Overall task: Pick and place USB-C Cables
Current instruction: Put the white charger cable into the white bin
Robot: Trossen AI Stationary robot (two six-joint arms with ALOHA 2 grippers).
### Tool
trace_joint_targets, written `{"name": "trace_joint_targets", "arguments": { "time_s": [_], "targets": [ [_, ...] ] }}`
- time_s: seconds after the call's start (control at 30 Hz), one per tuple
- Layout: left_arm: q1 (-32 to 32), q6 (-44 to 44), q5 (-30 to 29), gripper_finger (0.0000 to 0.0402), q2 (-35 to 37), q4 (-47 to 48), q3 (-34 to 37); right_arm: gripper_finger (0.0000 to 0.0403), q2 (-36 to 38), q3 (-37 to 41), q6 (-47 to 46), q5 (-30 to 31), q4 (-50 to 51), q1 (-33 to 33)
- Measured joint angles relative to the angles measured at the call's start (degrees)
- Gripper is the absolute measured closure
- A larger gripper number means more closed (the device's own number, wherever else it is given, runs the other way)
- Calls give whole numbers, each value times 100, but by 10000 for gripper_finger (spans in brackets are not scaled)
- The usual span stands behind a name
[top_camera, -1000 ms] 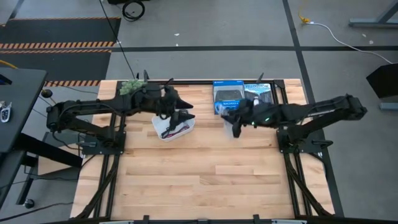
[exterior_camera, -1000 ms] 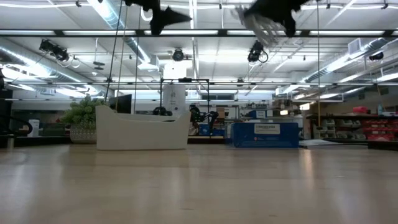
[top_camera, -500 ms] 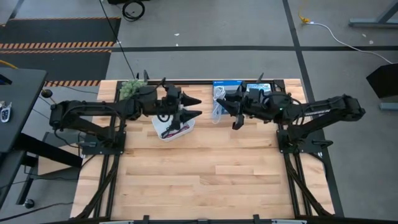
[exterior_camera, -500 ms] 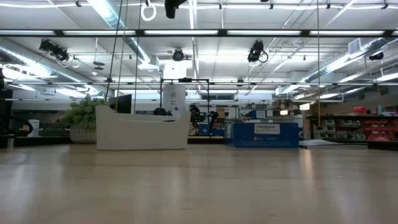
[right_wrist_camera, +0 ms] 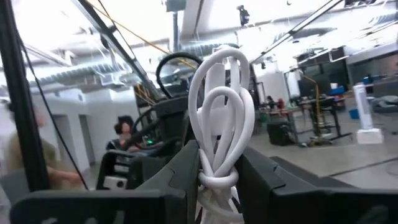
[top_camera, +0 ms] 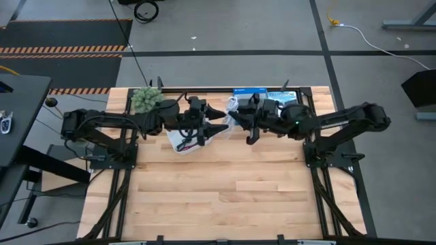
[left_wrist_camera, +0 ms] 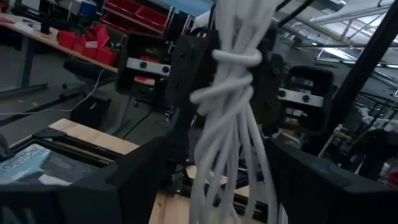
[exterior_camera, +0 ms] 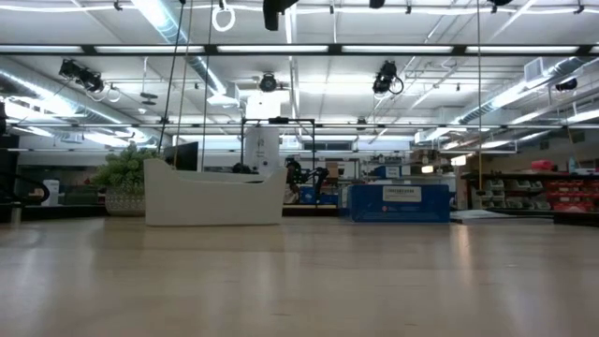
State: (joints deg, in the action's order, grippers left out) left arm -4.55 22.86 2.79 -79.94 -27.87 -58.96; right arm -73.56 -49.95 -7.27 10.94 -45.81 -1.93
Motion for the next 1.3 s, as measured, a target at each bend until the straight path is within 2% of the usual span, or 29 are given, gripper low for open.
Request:
{"name": "trace_joint_targets", "arguments": {
  "time_s": [0.2,0.4,0.63,0.93,1.17,1.3],
  "targets": [
    [-1,6,-11,116,0,17,0,314,-433,-20,-32,-58,-855,0],
    [2,45,-2,142,0,72,0,314,-612,-197,-48,-57,-853,2],
    [61,52,136,227,0,79,0,305,-599,-219,-26,28,-813,0],
    [93,349,151,362,2,83,0,245,-574,-221,-28,-4,-791,-1],
    [91,307,144,367,168,190,0,196,-317,-225,104,-33,-659,6],
    [42,297,-94,365,479,798,0,179,0,-225,408,-11,-340,63]
  ]
}}
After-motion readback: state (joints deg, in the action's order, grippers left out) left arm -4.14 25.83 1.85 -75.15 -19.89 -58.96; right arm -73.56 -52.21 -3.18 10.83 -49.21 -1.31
